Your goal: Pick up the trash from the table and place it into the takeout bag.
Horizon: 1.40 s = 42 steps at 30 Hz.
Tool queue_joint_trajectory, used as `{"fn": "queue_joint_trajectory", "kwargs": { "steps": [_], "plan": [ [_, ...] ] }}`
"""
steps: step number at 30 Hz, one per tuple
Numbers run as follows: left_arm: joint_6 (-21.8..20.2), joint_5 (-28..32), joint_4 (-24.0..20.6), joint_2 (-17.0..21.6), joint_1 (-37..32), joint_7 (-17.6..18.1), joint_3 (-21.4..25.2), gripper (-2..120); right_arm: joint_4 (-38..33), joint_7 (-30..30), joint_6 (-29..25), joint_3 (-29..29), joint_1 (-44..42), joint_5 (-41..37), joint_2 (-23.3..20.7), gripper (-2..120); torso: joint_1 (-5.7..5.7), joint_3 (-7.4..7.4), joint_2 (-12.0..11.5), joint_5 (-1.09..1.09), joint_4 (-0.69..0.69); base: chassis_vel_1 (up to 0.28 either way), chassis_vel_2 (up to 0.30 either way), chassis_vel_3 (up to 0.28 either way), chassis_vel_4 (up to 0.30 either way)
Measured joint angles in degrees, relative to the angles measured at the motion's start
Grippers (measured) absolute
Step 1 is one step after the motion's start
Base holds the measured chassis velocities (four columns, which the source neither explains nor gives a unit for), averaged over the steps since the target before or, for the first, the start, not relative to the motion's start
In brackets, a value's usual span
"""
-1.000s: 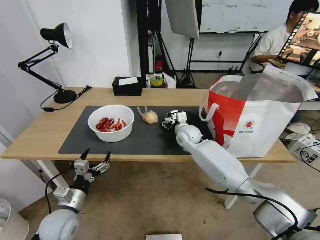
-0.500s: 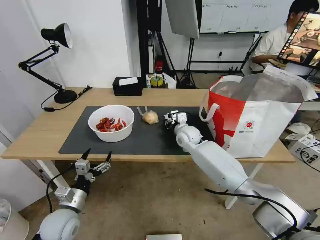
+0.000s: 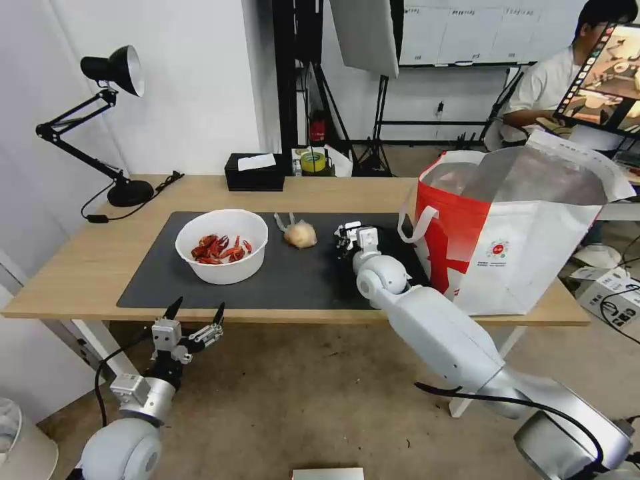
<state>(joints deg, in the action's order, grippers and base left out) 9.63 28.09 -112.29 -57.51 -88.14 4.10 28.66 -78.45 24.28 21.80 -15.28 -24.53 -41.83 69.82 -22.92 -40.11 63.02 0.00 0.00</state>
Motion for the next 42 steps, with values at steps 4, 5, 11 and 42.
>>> {"fn": "queue_joint_trajectory", "kwargs": {
  "steps": [4, 5, 11, 42],
  "plan": [
    [0.0, 0.0, -0.6, -0.1, -0.2, 0.0, 0.1, 100, -5.8, 0.0, -2.6, 1.3, -1.8, 2.2, -2.7, 0, 0.0, 0.0, 0.0, 0.0, 0.0, 0.0, 0.0, 0.0, 0.0],
    [0.0, 0.0, -0.6, -0.1, -0.2, 0.0, 0.1, 100, -5.8, 0.0, -2.6, 1.3, -1.8, 2.2, -2.7, 0, 0.0, 0.0, 0.0, 0.0, 0.0, 0.0, 0.0, 0.0, 0.0],
    [0.0, 0.0, -1.3, -0.2, -0.6, 0.0, 0.5, 100, -17.6, 0.1, -4.7, 3.2, -5.8, 1.0, -8.0, 0, 0.0, 0.0, 0.0, 0.01, 0.0, 0.0, 0.0, 0.0, 0.0],
    [0.1, -0.4, -2.9, -0.1, -1.1, 0.2, -0.5, 100, -37.7, 1.0, -14.8, 27.8, -18.8, 1.7, -23.7, 0, 0.0, 0.01, 0.0, 0.0, 0.0, 0.0, 0.0, 0.0, 0.0]
  ]
}}
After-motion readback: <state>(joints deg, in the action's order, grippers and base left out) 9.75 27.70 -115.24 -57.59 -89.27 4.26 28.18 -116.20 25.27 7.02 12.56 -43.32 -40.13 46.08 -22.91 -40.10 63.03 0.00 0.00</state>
